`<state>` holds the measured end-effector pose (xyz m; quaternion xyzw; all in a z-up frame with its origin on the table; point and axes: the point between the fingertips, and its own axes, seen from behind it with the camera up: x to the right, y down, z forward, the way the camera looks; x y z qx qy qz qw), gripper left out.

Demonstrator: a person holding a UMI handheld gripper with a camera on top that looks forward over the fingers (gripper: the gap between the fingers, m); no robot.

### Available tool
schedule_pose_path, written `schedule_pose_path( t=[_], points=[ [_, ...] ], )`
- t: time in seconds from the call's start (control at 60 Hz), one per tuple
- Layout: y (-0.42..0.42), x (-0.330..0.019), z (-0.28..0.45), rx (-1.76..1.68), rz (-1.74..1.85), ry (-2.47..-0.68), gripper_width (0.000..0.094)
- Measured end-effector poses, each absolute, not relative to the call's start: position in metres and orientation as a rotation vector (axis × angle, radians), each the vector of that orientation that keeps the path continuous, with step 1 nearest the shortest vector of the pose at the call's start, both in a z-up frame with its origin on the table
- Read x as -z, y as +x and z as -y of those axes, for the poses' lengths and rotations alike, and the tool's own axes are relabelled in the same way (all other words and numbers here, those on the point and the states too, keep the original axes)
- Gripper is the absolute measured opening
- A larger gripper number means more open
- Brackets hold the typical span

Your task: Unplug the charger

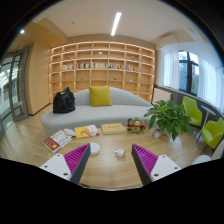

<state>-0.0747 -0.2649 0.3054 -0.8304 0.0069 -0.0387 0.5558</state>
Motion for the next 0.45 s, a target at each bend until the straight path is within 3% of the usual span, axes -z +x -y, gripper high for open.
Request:
schedule_pose_path(
  t=[0.45],
  points=[
    [-0.082,-0.31,0.31,0.132,0.04,-1.946,0.0857]
  ],
)
